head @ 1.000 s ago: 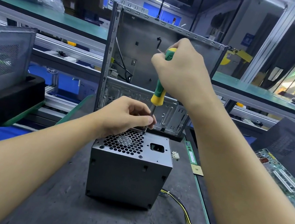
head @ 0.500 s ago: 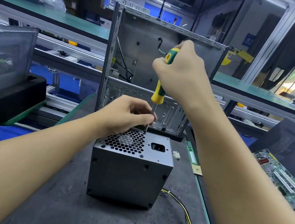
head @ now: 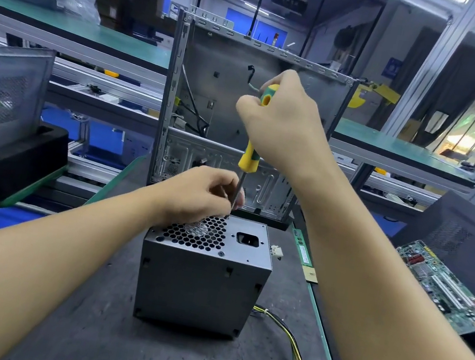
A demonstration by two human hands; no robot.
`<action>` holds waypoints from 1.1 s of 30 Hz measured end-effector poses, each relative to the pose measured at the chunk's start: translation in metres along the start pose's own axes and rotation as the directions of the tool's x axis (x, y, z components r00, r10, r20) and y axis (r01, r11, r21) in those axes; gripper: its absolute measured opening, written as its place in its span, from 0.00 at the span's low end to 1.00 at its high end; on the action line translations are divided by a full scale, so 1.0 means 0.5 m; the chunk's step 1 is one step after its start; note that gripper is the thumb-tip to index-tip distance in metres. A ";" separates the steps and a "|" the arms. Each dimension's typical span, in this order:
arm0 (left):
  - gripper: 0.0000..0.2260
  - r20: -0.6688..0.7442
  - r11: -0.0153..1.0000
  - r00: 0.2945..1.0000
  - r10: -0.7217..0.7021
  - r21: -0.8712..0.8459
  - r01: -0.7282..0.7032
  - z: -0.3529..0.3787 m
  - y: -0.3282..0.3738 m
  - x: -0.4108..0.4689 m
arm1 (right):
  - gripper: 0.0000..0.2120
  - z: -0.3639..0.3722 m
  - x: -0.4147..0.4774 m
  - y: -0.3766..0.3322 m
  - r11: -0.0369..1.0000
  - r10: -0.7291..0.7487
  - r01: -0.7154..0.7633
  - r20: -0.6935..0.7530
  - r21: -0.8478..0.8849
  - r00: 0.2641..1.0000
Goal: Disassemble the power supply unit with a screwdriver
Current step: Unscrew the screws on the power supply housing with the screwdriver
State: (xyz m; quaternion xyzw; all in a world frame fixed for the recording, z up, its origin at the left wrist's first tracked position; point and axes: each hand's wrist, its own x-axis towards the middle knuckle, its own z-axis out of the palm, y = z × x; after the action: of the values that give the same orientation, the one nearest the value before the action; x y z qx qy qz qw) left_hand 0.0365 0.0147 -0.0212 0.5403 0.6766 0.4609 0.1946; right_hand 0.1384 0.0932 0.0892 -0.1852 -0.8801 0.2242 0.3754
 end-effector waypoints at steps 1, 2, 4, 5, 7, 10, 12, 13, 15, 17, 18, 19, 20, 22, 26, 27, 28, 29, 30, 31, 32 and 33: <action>0.12 0.035 0.998 0.999 -0.021 0.067 0.019 0.001 0.002 -0.001 | 0.11 -0.002 0.002 0.001 1.000 0.013 -0.014 0.012 0.018 1.000; 0.10 0.065 0.992 0.998 -0.027 0.127 0.018 0.003 0.003 -0.001 | 0.10 -0.003 0.003 0.002 0.999 0.018 -0.018 0.010 0.032 1.000; 0.08 0.079 0.979 0.997 -0.020 0.204 0.004 0.002 0.002 0.001 | 0.09 -0.006 0.005 0.006 0.998 0.012 -0.010 -0.029 0.067 1.000; 0.08 0.063 0.975 0.998 -0.016 0.222 0.001 0.001 0.001 0.003 | 0.08 -0.009 0.006 0.008 0.996 0.009 -0.003 -0.061 0.090 0.998; 0.06 0.020 0.970 1.000 -0.005 0.242 0.000 -0.003 -0.004 0.005 | 0.07 -0.016 0.008 0.012 0.991 0.003 0.012 -0.113 0.133 0.994; 0.09 0.005 0.958 0.999 0.034 0.286 -0.034 -0.006 -0.007 0.003 | 0.06 -0.026 0.007 0.014 0.988 -0.010 0.026 -0.105 0.150 0.994; 0.10 -0.009 0.952 0.997 0.073 0.299 -0.067 -0.003 -0.006 0.001 | 0.07 -0.030 0.004 0.017 0.988 -0.017 0.033 -0.101 0.153 0.995; 0.10 -0.020 0.950 0.996 0.092 0.301 -0.082 -0.001 -0.006 -0.001 | 0.07 -0.032 0.003 0.018 0.987 -0.019 0.035 -0.108 0.155 0.994; 0.10 -0.047 0.946 0.991 0.128 0.305 -0.108 0.001 -0.007 -0.005 | 0.07 -0.039 0.001 0.023 0.986 -0.018 0.039 -0.131 0.163 0.991; 0.11 -0.059 0.945 0.987 0.148 0.302 -0.124 0.005 -0.009 -0.007 | 0.08 -0.047 -0.004 0.028 0.985 -0.021 0.047 -0.156 0.164 0.987; 0.11 -0.062 0.945 0.986 0.154 0.300 -0.128 0.007 -0.011 -0.007 | 0.08 -0.051 -0.008 0.030 0.986 -0.026 0.054 -0.168 0.160 0.985; 0.11 -0.066 0.945 0.985 0.159 0.301 -0.132 0.009 -0.012 -0.006 | 0.08 -0.056 -0.012 0.032 0.986 -0.034 0.062 -0.178 0.157 0.984; 0.11 -0.071 0.942 0.984 0.166 0.305 -0.137 0.010 -0.012 -0.006 | 0.08 -0.061 -0.017 0.034 0.985 -0.042 0.071 -0.185 0.155 0.982; 0.12 -0.082 0.937 0.978 0.190 0.313 -0.156 0.011 -0.012 -0.007 | 0.08 -0.072 -0.026 0.036 0.985 -0.050 0.080 -0.193 0.151 0.980; 0.13 -0.082 0.921 0.970 0.229 0.341 -0.189 0.016 0.001 -0.016 | 0.09 -0.089 -0.045 0.040 0.987 -0.042 0.067 -0.171 0.143 0.984; 0.14 -0.072 0.910 0.968 0.240 0.364 -0.198 0.020 0.005 -0.016 | 0.09 -0.092 -0.049 0.040 0.987 -0.039 0.064 -0.164 0.148 0.986; 0.15 -0.057 0.900 0.968 0.245 0.384 -0.205 0.022 0.008 -0.017 | 0.09 -0.094 -0.053 0.039 0.986 -0.040 0.065 -0.161 0.152 0.986; 0.16 -0.045 0.893 0.968 0.245 0.399 -0.208 0.024 0.011 -0.017 | 0.09 -0.095 -0.057 0.037 0.986 -0.046 0.071 -0.161 0.154 0.986; 0.16 -0.043 0.888 0.969 0.243 0.412 -0.204 0.025 0.012 -0.017 | 0.09 -0.096 -0.060 0.035 0.985 -0.054 0.079 -0.161 0.152 0.985; 0.15 -0.051 0.882 0.969 0.240 0.428 -0.196 0.024 0.012 -0.017 | 0.09 -0.097 -0.061 0.032 0.985 -0.062 0.087 -0.163 0.149 0.985; 0.13 -0.062 0.878 0.970 0.236 0.441 -0.186 0.021 0.011 -0.017 | 0.10 -0.098 -0.063 0.029 0.985 -0.069 0.093 -0.163 0.147 0.984; 0.12 -0.072 0.875 0.970 0.232 0.451 -0.175 0.020 0.010 -0.016 | 0.10 -0.099 -0.064 0.027 0.984 -0.072 0.096 -0.160 0.148 0.984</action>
State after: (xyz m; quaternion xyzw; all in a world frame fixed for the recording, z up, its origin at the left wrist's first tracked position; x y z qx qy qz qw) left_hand 0.0494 0.0114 -0.0239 0.6089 0.7135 0.3458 -0.0250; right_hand 0.1980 0.1010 0.0940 -0.1347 -0.8354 0.2607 0.4648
